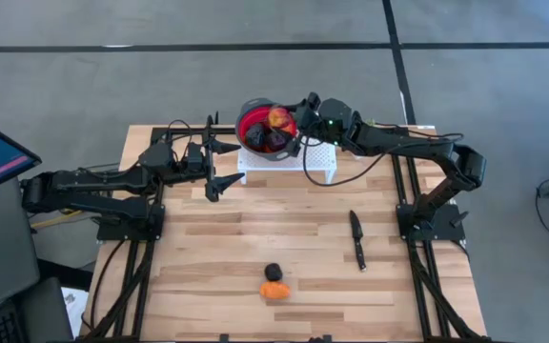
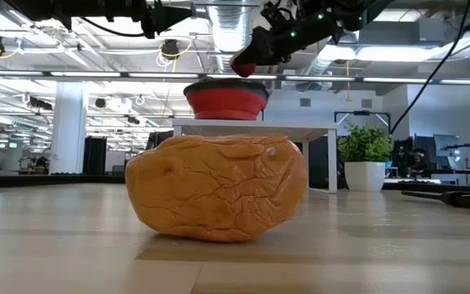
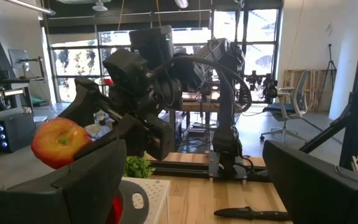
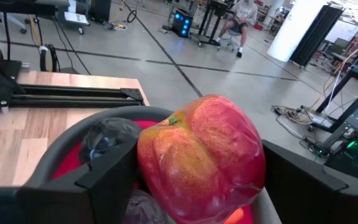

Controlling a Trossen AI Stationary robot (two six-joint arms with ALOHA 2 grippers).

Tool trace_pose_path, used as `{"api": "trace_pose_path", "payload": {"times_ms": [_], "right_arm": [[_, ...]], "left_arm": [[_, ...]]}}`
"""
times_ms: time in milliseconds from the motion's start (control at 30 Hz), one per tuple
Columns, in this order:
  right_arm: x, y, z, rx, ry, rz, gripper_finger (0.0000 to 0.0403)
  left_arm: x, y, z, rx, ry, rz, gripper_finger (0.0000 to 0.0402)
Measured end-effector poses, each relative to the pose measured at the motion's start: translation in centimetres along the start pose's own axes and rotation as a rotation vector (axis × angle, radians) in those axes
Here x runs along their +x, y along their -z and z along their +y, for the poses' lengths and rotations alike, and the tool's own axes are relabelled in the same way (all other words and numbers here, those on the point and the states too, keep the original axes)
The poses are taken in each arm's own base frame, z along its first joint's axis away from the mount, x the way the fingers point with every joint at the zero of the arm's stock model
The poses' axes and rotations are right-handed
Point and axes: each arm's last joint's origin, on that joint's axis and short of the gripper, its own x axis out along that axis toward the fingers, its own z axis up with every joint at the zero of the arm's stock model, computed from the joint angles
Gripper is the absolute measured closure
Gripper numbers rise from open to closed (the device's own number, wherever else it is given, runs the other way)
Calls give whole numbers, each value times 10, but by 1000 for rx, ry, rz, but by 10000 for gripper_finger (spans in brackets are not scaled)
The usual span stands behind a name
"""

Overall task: Pick & Place Fruit
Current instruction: Put the apple into the strainer bowl on the shelf, then put the plum into the strainer bowl on the shelf

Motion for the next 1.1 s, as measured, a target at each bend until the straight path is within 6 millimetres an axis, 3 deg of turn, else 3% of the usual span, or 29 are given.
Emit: {"api": "trace_pose_path", "payload": {"times_ms": [367, 600, 667, 800, 1100], "right_arm": [[4, 3, -2, 54, 9, 1, 83], [20, 21, 3, 65, -2, 56, 13], [21, 22, 4, 62, 1, 52, 9], [12, 6, 1, 55, 18, -24, 22], [-24, -31, 6, 123, -5, -152, 5]], "left_arm": [[0, 0, 0, 0, 0, 0, 27], [0, 0, 0, 0, 0, 0, 27], [0, 0, 0, 0, 0, 0, 27], [0, 0, 0, 0, 0, 0, 27], [0, 0, 0, 0, 0, 0, 27]]}}
